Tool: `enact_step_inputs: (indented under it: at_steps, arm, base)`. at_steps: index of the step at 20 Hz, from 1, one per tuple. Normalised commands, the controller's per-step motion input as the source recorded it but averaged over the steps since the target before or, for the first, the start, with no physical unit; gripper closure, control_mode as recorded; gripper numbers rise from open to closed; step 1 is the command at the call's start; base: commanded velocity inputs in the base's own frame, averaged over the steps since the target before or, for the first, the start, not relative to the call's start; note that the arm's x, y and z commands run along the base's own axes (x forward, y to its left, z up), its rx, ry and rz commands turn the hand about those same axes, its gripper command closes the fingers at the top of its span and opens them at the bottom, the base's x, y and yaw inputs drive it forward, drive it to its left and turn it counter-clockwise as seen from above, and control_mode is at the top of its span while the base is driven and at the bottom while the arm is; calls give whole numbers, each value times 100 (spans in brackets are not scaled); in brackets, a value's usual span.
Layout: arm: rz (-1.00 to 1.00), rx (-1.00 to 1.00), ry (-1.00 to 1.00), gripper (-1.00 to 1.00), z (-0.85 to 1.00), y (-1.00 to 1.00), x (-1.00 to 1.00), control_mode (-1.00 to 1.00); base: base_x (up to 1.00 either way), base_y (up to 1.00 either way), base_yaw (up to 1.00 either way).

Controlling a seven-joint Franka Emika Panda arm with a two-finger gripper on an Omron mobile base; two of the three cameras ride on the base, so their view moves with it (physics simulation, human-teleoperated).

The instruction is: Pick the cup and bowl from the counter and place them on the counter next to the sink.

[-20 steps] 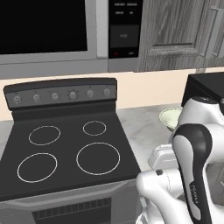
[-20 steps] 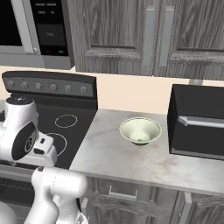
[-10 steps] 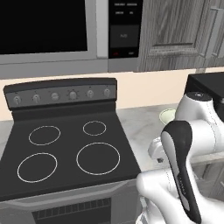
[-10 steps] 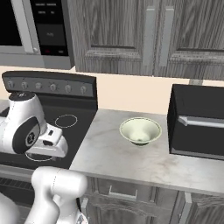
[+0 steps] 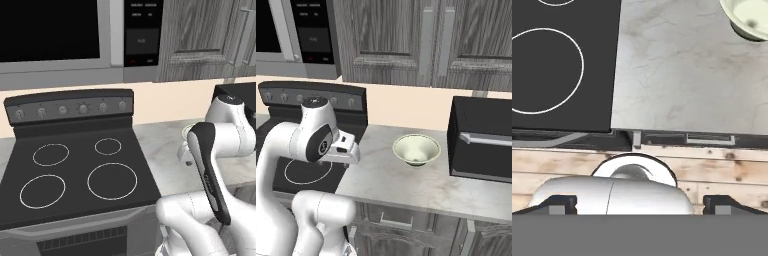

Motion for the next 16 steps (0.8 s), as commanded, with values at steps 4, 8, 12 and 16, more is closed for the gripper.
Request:
enact_step_inputs:
  at_steps: [4,8,12,16]
  arm:
    - [0,0,-7,-100,0,-43,70,-100]
    - [0,0,-2,-100,-4,-38,60,-100]
    - [0,-2,0,-100,-19,-27,63,-100]
    - [0,-2,0,-100,-11,-27,53,-100]
  base:
    - [0,0,0]
    - [0,0,0]
    - [0,0,0]
    - [0,0,0]
